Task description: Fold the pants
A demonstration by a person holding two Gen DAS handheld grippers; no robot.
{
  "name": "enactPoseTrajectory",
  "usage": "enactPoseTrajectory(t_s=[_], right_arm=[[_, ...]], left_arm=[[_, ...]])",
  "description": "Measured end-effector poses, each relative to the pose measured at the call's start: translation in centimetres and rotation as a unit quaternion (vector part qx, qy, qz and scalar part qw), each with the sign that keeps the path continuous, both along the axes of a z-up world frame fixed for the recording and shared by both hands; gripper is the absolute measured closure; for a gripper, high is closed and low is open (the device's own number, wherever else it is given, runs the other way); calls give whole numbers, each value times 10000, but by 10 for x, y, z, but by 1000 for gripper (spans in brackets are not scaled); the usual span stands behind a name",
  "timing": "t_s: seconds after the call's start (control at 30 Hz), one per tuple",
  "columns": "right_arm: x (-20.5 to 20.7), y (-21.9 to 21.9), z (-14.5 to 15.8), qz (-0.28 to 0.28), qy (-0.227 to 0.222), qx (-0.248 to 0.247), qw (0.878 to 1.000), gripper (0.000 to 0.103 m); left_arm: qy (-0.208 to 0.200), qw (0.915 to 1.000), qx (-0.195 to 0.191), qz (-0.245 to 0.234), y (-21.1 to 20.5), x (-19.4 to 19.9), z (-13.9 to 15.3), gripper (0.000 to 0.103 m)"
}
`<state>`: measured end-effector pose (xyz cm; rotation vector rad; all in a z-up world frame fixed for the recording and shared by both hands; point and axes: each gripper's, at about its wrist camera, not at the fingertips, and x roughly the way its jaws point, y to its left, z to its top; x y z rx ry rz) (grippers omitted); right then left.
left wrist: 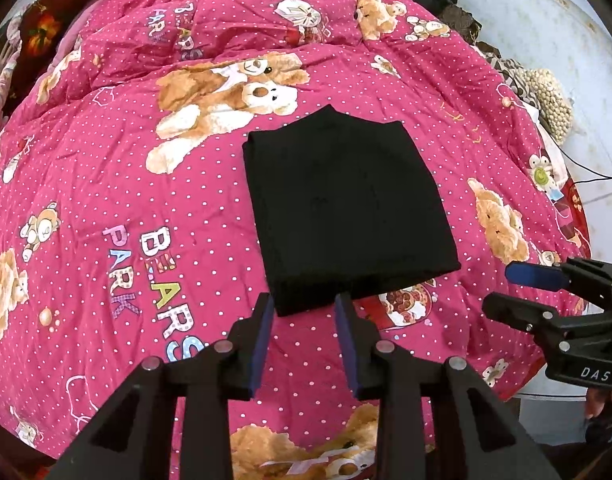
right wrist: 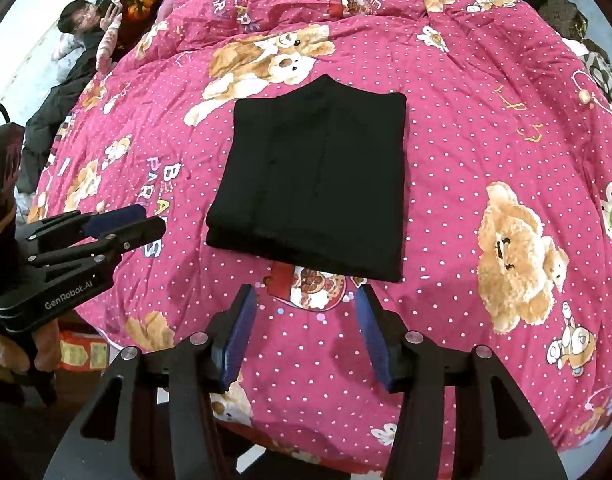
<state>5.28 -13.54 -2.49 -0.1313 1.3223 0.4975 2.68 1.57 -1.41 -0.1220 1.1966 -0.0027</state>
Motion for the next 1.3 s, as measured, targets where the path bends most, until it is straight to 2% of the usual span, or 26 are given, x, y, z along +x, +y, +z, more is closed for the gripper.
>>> enactPoseTrajectory(t_s=[1.3], right_arm=[[-12, 6, -4, 112, 85, -88, 9999, 51]], left_arm=[[-54, 10000, -40, 5, -1, -10, 7, 69]])
